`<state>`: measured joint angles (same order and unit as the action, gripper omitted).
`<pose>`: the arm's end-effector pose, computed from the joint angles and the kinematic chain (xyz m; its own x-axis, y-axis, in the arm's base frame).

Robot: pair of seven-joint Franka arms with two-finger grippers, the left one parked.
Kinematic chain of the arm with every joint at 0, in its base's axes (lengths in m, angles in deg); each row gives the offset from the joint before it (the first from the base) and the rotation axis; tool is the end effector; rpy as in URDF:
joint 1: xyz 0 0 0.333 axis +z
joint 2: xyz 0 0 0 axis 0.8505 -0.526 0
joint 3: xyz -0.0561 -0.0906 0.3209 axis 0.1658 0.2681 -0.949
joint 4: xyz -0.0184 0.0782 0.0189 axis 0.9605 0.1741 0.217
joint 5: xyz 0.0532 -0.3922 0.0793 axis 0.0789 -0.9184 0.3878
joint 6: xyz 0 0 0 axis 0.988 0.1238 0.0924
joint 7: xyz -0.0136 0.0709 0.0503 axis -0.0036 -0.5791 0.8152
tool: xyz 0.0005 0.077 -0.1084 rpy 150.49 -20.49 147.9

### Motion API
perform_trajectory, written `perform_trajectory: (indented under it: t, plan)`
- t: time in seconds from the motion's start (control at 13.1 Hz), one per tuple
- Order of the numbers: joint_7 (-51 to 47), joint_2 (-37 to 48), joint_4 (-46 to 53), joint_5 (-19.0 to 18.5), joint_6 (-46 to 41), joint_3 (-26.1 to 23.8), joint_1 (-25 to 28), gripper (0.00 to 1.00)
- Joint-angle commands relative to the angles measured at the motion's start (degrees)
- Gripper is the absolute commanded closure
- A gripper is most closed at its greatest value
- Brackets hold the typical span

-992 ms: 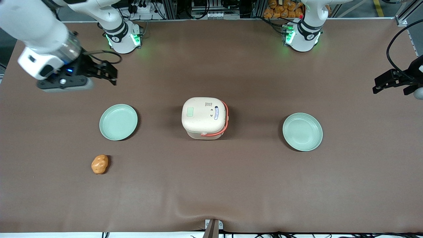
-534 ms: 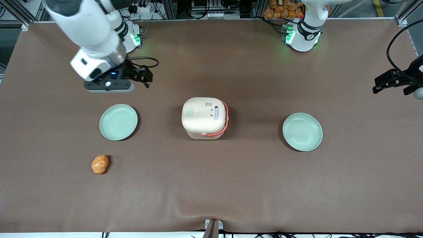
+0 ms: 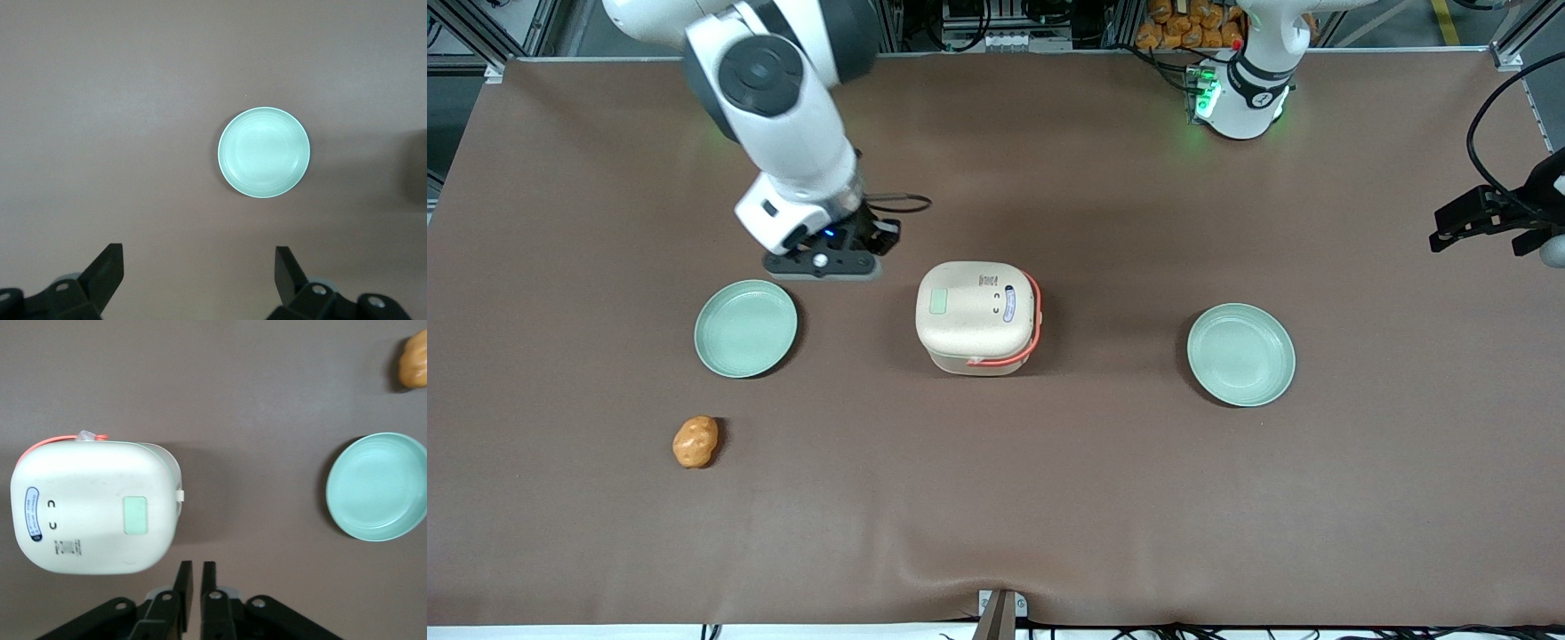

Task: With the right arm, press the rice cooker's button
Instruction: 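Move the right gripper over the white rice cooker's front button, then lower the closed right gripper and press the rice cooker's lid button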

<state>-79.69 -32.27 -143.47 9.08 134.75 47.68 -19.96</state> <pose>0.5334 0.3693 0.4887 0.9990 -0.0368 -0.0240 -0.0365 -0.9992 0.0136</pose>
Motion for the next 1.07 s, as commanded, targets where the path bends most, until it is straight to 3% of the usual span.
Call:
perform_trajectory:
  t: [0.0,0.31,0.99]
  plan:
    - [-3.0,-2.5,1.4,0.1,1.7,0.6,2.1,0.97]
    - [-3.2,-4.7,1.1,3.6,4.5,0.6,1.8,1.00]
    - [-4.5,-10.2,0.9,3.9,11.7,0.7,3.5,1.00]
